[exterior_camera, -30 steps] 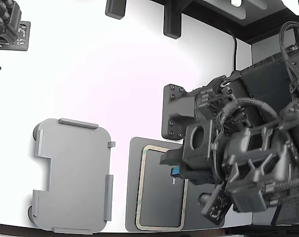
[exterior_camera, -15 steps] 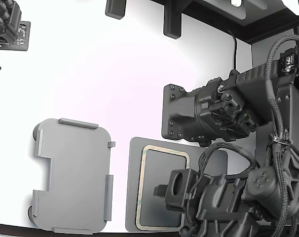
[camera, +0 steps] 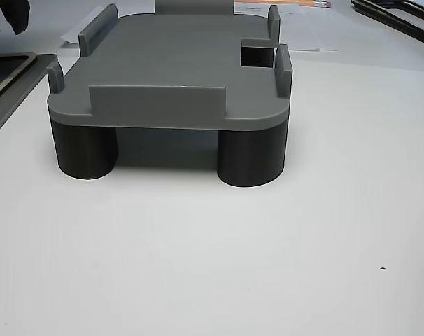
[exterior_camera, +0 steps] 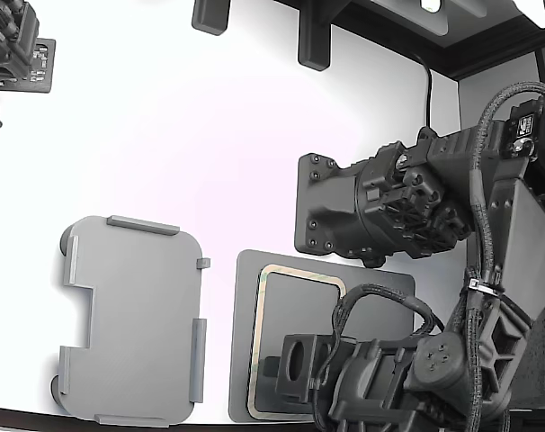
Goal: Move top rectangular frame to the holder.
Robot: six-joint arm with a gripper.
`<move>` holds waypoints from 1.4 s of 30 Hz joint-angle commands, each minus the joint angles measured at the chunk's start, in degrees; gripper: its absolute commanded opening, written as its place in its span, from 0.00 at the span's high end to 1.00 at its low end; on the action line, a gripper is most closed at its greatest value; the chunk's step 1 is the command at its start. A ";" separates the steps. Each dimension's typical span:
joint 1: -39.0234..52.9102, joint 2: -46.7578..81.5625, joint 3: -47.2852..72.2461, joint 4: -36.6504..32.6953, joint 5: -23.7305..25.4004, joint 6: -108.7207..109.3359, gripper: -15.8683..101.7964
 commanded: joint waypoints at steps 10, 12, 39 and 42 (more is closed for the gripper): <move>-0.53 -4.39 -3.34 -3.87 -0.79 -2.55 0.15; -0.53 -5.71 -3.96 -3.96 -0.26 -3.08 0.16; -1.67 -5.10 0.09 -7.12 0.44 -5.01 0.43; -2.11 -4.57 0.53 -7.12 0.26 -5.62 0.51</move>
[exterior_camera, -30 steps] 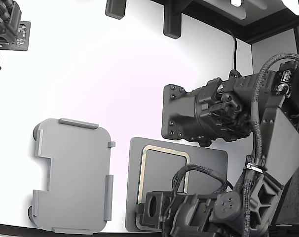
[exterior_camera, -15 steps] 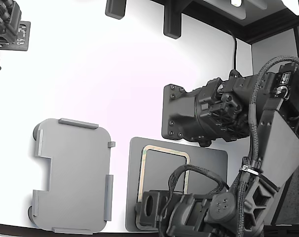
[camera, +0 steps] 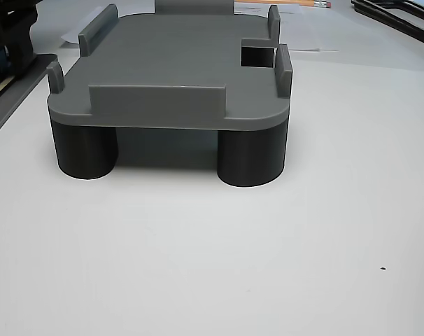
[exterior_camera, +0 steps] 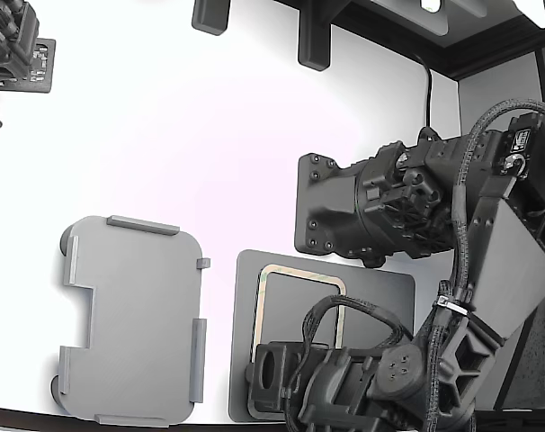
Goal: Move top rectangular frame to the holder.
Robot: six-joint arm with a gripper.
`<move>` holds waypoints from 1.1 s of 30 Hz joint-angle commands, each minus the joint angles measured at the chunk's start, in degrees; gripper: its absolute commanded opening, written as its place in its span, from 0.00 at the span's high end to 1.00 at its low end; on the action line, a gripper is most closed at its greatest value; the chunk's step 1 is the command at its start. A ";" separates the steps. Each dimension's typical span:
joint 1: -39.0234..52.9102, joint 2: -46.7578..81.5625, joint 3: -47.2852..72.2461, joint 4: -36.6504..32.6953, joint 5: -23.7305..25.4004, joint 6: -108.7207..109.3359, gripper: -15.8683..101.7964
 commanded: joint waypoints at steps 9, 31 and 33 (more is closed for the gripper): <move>-3.08 2.81 1.14 -2.99 -0.26 -1.93 0.90; -3.87 10.11 -16.35 15.21 3.34 27.33 0.97; -3.96 10.90 -18.54 16.88 3.96 35.60 0.97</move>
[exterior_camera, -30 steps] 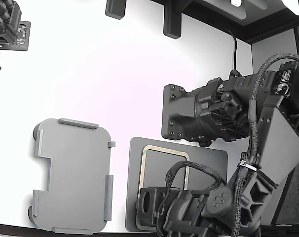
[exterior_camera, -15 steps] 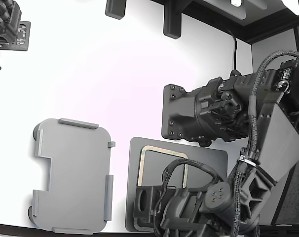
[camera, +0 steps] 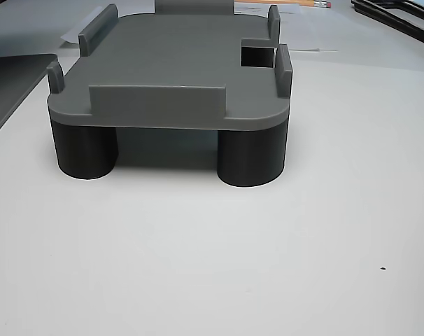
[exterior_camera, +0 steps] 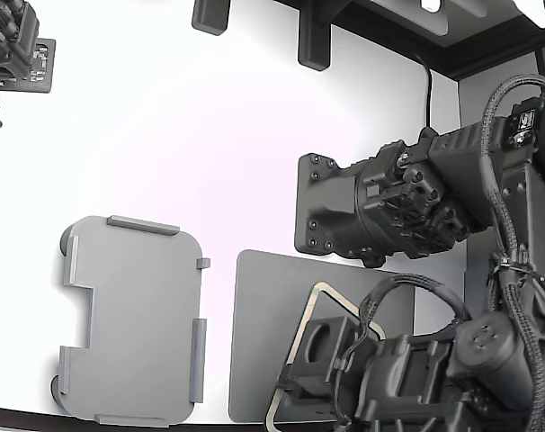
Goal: Move top rectangular frame to the holder.
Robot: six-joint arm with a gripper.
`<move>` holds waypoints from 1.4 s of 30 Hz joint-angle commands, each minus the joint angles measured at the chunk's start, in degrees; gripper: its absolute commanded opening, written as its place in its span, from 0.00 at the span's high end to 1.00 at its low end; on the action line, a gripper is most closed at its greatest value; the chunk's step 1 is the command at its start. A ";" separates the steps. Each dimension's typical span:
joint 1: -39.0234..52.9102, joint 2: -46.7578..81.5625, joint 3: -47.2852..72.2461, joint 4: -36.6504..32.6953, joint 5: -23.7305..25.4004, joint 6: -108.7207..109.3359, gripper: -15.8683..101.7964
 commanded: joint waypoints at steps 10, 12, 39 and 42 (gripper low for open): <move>-6.86 6.68 -4.13 4.83 3.34 70.49 0.97; -8.79 7.73 -2.11 5.01 5.98 79.80 0.97; -25.66 -11.34 -14.77 5.19 -1.76 129.73 0.97; -26.02 -10.46 -13.10 5.19 -1.93 127.27 0.97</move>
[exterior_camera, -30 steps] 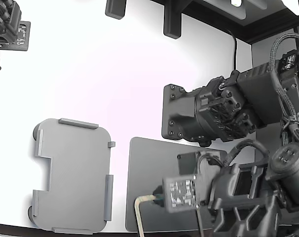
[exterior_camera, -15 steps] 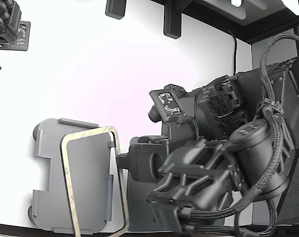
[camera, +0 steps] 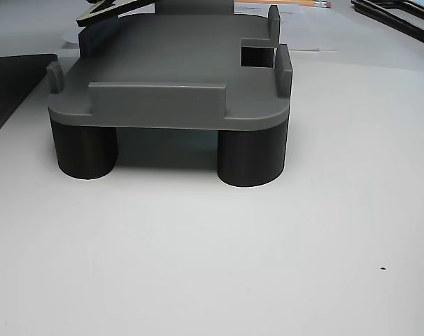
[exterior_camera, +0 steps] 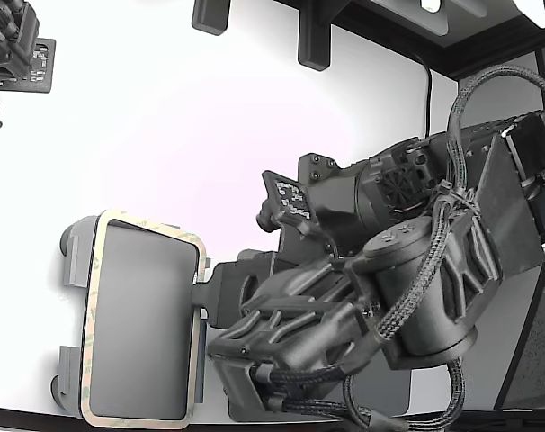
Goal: Move top rectangular frame to the holder.
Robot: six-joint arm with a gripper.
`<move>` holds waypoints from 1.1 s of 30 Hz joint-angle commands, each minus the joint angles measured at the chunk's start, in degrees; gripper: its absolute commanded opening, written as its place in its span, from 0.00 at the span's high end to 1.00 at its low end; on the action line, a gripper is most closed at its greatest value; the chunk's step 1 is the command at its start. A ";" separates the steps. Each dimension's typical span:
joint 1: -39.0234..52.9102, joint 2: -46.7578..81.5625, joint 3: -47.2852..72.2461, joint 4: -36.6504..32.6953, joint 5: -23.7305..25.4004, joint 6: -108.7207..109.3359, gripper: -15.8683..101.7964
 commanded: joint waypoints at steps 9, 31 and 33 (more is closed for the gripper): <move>-2.46 -0.53 -1.85 0.62 -2.20 -5.71 0.97; -2.99 -2.29 -1.05 0.62 -3.08 -5.54 0.97; -2.99 -2.20 -0.97 0.62 -3.16 -5.45 0.97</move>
